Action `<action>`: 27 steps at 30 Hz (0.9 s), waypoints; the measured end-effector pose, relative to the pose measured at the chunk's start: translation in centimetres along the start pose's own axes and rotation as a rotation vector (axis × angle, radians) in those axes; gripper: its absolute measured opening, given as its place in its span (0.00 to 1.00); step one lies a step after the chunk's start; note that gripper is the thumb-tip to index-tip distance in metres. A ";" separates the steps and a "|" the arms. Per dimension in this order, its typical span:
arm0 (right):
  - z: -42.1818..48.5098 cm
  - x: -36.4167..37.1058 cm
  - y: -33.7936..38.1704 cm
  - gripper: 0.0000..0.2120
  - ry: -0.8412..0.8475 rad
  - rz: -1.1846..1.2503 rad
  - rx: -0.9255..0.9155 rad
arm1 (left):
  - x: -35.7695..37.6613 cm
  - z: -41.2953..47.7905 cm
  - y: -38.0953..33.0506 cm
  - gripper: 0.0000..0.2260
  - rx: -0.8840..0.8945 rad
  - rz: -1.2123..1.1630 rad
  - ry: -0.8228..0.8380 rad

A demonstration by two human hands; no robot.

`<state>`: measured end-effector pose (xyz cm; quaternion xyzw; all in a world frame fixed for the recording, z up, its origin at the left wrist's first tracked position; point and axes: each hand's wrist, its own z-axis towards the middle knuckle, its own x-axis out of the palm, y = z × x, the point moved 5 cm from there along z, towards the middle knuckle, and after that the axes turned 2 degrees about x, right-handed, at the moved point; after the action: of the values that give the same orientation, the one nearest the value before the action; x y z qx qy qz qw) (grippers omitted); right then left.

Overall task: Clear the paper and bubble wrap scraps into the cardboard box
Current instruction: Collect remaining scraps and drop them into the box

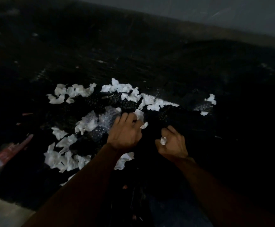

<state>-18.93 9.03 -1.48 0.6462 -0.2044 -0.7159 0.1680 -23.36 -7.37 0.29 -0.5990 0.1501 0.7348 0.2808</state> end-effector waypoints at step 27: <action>11.7 -4.0 -13.6 0.24 -0.117 -0.342 0.489 | 8.4 15.5 -2.7 0.26 -0.089 -0.097 0.087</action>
<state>-29.86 23.64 -4.08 0.6503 -0.2682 -0.6992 -0.1277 -35.16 5.42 -3.80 -0.6490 0.1001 0.6994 0.2822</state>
